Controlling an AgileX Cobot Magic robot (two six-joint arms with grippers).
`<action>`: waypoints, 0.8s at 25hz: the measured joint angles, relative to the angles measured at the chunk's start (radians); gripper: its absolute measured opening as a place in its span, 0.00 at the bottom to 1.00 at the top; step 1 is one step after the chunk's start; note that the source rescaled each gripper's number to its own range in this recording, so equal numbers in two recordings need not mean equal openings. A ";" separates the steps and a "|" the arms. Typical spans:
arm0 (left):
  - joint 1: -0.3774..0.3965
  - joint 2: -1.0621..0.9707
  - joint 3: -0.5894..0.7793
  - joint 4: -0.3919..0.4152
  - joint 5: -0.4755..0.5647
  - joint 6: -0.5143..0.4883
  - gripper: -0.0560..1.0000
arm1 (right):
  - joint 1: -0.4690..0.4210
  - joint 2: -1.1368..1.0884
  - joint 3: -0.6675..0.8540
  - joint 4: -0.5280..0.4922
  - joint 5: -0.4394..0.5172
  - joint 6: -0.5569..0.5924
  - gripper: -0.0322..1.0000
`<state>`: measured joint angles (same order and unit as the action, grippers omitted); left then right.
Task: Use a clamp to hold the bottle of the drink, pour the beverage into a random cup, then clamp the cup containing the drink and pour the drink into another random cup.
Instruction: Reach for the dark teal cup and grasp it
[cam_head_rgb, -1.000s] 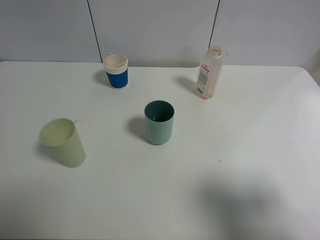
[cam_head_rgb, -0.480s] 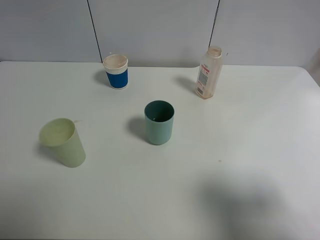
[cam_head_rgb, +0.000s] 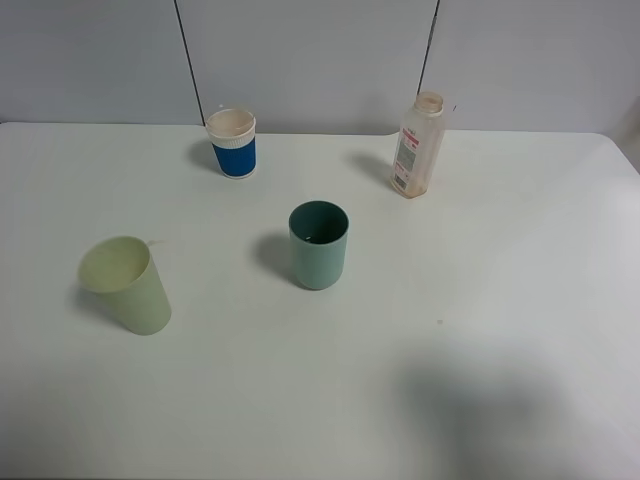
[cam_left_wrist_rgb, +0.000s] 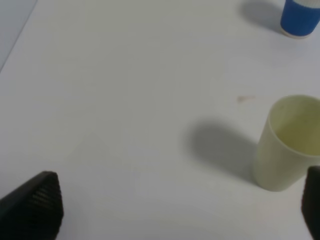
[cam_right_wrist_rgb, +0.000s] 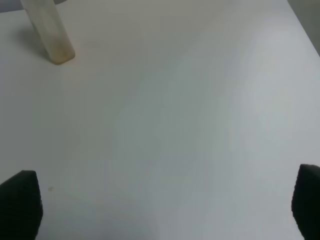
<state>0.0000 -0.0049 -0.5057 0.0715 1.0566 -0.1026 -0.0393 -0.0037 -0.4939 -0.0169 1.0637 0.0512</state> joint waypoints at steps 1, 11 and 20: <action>-0.001 0.000 0.000 0.000 0.000 0.000 0.89 | 0.000 0.000 0.000 0.000 0.000 0.000 1.00; -0.001 0.000 0.000 0.000 0.000 0.000 0.89 | 0.000 0.000 0.000 0.000 0.000 0.000 1.00; -0.001 0.000 0.000 0.001 0.000 -0.001 0.89 | 0.000 0.000 0.000 0.000 0.000 0.000 1.00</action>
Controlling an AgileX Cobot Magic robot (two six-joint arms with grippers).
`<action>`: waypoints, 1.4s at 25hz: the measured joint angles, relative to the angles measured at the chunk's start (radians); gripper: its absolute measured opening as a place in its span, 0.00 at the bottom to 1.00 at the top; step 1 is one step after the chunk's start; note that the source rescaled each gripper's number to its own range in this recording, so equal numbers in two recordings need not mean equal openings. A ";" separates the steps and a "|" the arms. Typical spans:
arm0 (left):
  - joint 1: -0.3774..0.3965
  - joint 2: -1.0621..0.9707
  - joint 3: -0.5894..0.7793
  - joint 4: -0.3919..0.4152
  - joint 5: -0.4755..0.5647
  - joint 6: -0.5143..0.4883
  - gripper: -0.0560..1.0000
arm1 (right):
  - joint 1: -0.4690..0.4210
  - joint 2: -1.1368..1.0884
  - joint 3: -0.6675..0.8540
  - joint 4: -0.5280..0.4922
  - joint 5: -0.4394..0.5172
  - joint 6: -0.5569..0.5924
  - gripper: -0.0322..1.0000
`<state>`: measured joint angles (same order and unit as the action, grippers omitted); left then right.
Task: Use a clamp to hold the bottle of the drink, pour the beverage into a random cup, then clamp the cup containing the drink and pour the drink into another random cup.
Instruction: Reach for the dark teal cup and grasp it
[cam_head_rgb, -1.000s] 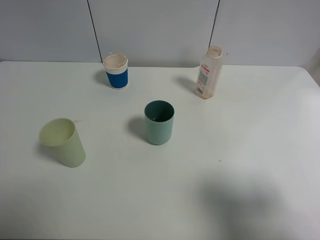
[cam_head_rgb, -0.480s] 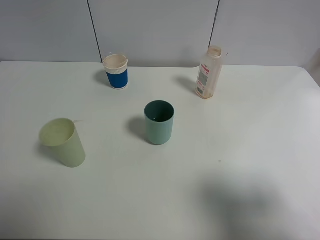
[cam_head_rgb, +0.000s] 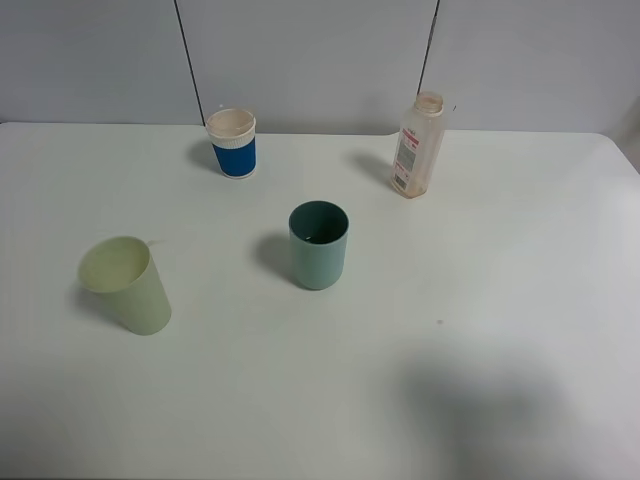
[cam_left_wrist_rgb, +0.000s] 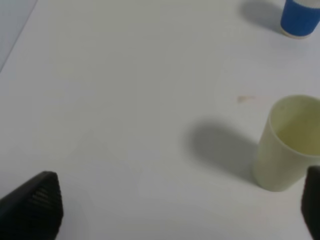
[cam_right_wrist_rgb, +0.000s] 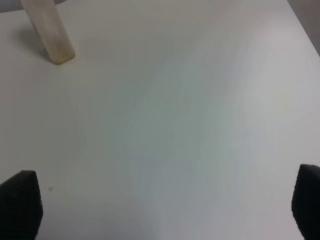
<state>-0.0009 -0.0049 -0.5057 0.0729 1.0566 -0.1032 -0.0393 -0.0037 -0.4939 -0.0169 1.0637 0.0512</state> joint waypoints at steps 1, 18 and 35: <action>0.000 0.000 0.000 0.005 0.000 -0.005 0.89 | 0.000 0.000 0.000 0.000 0.000 0.000 1.00; 0.000 0.020 -0.025 0.026 -0.139 -0.014 0.97 | 0.000 0.000 0.000 0.000 0.000 0.000 1.00; -0.078 0.551 -0.025 -0.313 -0.580 0.339 0.97 | 0.000 0.000 0.000 0.000 0.000 0.000 1.00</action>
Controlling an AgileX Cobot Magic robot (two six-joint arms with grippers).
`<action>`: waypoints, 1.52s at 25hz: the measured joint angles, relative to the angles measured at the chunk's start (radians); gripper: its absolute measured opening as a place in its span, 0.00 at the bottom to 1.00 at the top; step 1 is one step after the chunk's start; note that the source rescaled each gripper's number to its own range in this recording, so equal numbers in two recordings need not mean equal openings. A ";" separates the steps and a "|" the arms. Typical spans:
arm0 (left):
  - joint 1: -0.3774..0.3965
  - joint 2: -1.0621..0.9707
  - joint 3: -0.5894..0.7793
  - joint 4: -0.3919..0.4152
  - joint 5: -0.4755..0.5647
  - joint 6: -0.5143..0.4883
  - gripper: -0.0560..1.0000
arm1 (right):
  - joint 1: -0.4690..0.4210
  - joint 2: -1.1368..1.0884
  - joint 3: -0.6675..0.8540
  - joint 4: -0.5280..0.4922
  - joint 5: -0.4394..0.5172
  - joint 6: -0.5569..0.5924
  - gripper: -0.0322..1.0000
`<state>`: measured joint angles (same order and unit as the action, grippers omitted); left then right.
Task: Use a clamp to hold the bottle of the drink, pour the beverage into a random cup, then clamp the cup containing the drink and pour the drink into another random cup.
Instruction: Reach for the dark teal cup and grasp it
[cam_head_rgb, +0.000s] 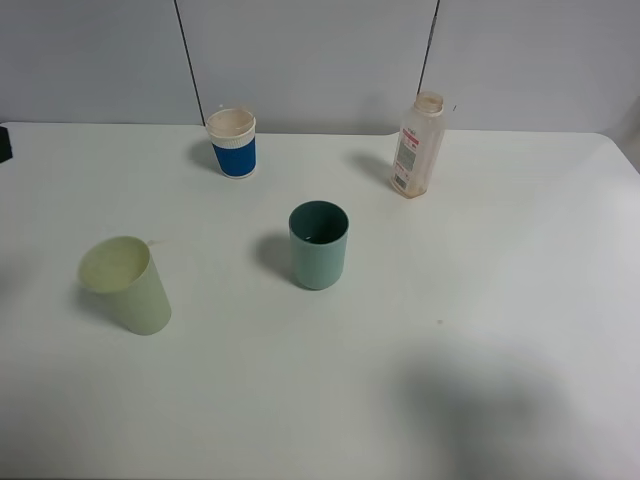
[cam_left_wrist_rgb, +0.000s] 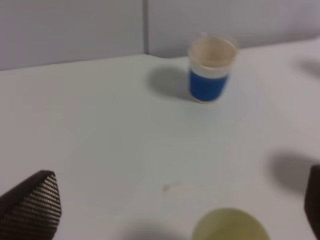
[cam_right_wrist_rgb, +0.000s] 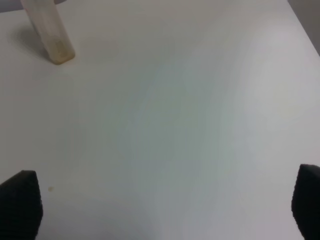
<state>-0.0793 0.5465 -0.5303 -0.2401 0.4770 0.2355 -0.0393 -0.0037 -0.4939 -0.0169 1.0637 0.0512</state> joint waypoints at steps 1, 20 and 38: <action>-0.021 0.024 0.000 0.000 -0.007 0.005 0.97 | 0.000 0.000 0.000 0.000 0.000 0.000 1.00; -0.445 0.430 0.000 0.049 -0.332 0.008 0.97 | 0.000 0.000 0.000 0.000 0.000 0.000 1.00; -0.601 0.695 0.000 0.049 -0.647 0.008 0.97 | 0.000 0.000 0.000 0.000 0.000 0.000 1.00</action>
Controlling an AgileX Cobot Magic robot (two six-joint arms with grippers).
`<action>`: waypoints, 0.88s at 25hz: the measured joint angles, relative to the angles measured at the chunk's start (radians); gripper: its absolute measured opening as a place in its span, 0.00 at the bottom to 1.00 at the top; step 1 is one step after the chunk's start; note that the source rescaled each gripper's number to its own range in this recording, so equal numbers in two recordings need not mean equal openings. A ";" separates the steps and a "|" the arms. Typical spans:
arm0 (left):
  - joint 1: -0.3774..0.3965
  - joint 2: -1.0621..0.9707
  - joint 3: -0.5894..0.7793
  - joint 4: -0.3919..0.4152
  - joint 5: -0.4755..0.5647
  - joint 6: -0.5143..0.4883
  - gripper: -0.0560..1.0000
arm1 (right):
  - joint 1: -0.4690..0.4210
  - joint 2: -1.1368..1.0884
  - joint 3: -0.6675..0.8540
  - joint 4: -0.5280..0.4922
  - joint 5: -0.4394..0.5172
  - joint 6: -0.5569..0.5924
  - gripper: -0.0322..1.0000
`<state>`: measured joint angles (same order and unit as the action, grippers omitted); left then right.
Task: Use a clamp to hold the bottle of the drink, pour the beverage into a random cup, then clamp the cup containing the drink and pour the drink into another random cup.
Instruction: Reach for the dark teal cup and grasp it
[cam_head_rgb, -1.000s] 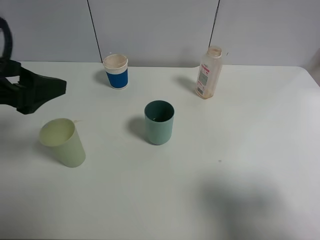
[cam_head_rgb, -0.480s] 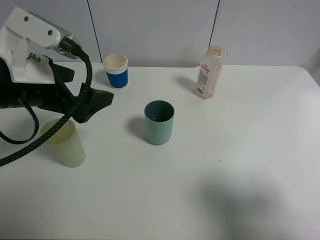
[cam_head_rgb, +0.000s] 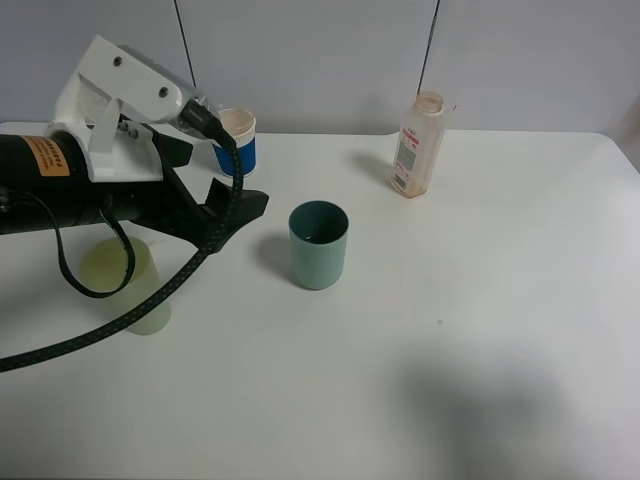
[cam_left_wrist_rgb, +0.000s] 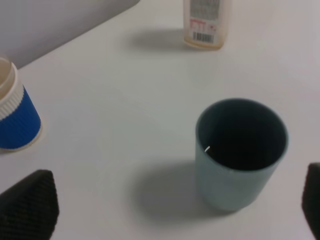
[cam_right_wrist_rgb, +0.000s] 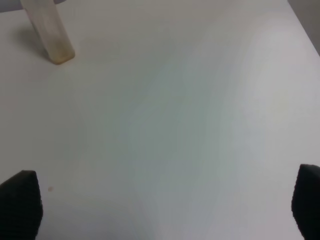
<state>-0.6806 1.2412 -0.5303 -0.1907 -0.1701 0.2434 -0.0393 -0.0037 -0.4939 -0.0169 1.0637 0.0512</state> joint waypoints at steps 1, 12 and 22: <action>0.000 0.006 0.000 0.000 -0.005 0.000 0.97 | 0.000 0.000 0.000 0.000 0.000 0.000 1.00; -0.036 0.079 0.000 -0.053 -0.037 0.000 0.97 | 0.000 0.000 0.000 0.000 0.000 0.000 1.00; -0.160 0.080 0.000 -0.227 0.014 0.004 0.97 | 0.000 0.000 0.000 0.000 0.000 0.000 1.00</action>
<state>-0.8403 1.3212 -0.5303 -0.4177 -0.1561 0.2472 -0.0393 -0.0037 -0.4939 -0.0169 1.0637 0.0512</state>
